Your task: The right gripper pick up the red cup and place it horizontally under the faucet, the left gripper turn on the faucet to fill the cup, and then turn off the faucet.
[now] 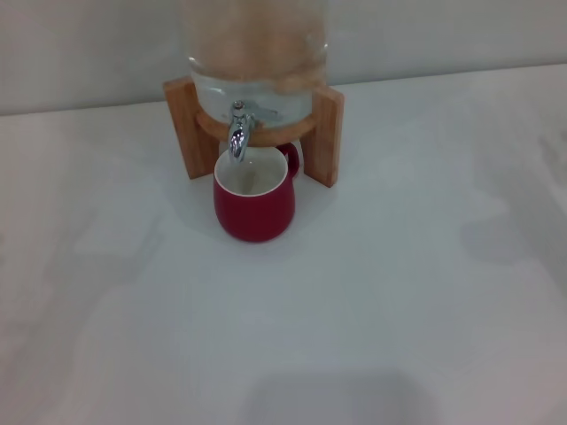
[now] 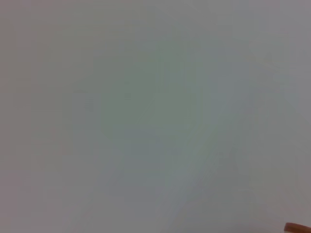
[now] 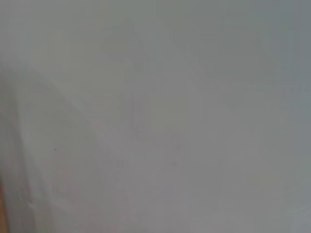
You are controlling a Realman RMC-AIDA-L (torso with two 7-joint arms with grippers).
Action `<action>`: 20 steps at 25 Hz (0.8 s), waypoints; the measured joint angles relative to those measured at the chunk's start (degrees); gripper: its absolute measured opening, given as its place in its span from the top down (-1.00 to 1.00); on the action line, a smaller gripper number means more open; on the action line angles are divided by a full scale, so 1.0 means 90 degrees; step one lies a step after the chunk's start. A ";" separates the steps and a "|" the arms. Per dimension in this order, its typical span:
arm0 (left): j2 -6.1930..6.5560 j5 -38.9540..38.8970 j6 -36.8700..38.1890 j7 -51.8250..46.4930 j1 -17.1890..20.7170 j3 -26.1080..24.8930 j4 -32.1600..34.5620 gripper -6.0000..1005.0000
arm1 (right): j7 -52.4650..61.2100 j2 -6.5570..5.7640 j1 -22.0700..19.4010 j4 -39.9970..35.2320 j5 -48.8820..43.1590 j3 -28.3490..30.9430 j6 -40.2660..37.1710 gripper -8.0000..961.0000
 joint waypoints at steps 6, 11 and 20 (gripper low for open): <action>0.0000 -0.0002 -0.0041 0.0000 0.0015 0.0000 0.0000 -0.66 | -0.0025 0.0004 -0.0011 -0.0007 0.0000 -0.0009 0.0000 0.26; 0.0000 -0.0002 -0.0087 -0.0014 0.0034 0.0000 0.0000 -0.66 | -0.0040 0.0007 -0.0012 -0.0006 0.0000 -0.0019 0.0007 0.26; 0.0004 0.0000 -0.0047 -0.0064 0.0021 0.0000 0.0000 -0.66 | -0.0047 0.0018 -0.0021 -0.0007 -0.0001 -0.0020 0.0010 0.26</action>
